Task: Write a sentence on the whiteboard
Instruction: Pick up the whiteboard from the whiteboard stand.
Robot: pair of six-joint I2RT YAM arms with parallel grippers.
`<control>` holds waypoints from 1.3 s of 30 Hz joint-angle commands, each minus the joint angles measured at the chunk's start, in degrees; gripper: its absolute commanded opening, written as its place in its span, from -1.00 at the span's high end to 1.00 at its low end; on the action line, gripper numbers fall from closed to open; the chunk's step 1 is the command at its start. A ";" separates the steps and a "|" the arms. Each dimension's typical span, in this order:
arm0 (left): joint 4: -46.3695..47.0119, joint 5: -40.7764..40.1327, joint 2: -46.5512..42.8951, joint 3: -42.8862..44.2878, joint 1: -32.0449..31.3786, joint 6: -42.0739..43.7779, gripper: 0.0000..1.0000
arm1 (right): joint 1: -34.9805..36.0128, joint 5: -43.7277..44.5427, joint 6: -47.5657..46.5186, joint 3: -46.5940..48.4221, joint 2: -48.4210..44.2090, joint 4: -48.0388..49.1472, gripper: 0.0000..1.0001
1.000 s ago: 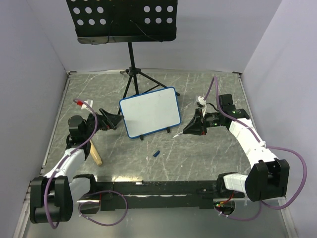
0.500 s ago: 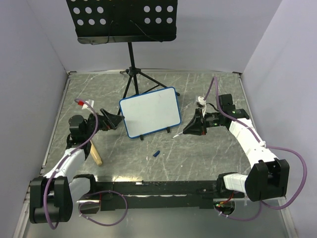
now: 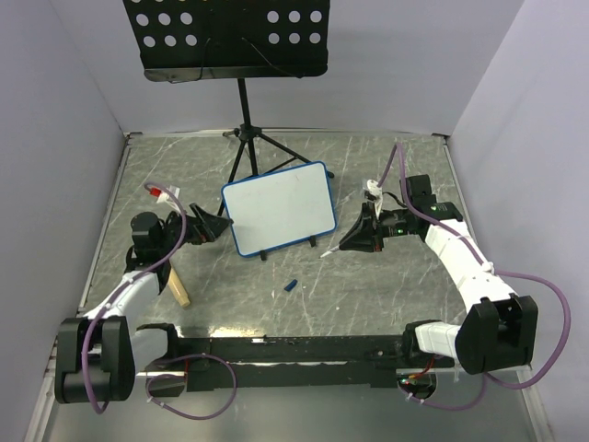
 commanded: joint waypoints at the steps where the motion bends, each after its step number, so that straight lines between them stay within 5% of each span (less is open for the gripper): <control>1: 1.37 2.72 1.59 2.94 -0.18 3.88 -0.93 | 1.37 -2.35 -2.65 2.61 -0.34 0.08 1.00; 14: 10.43 5.11 14.41 4.43 -3.06 4.76 -0.66 | 3.83 -2.79 -2.65 2.44 -2.36 -0.01 1.00; 19: 22.00 3.08 20.47 0.32 -5.45 2.31 -0.63 | 3.66 -2.44 -2.04 2.00 -3.77 0.52 1.00; 30: 43.98 8.17 34.98 -0.22 -6.24 -3.93 0.14 | 3.74 -2.35 -2.65 2.18 -3.42 -0.01 1.00; 34: 47.08 8.09 35.61 -0.49 -6.59 -4.38 0.77 | 3.83 -2.26 -2.30 2.09 -3.50 0.17 1.00; 39: 50.58 10.02 37.53 -0.05 -7.21 -4.72 0.81 | 3.83 -2.09 -2.83 2.35 -2.98 -0.27 1.00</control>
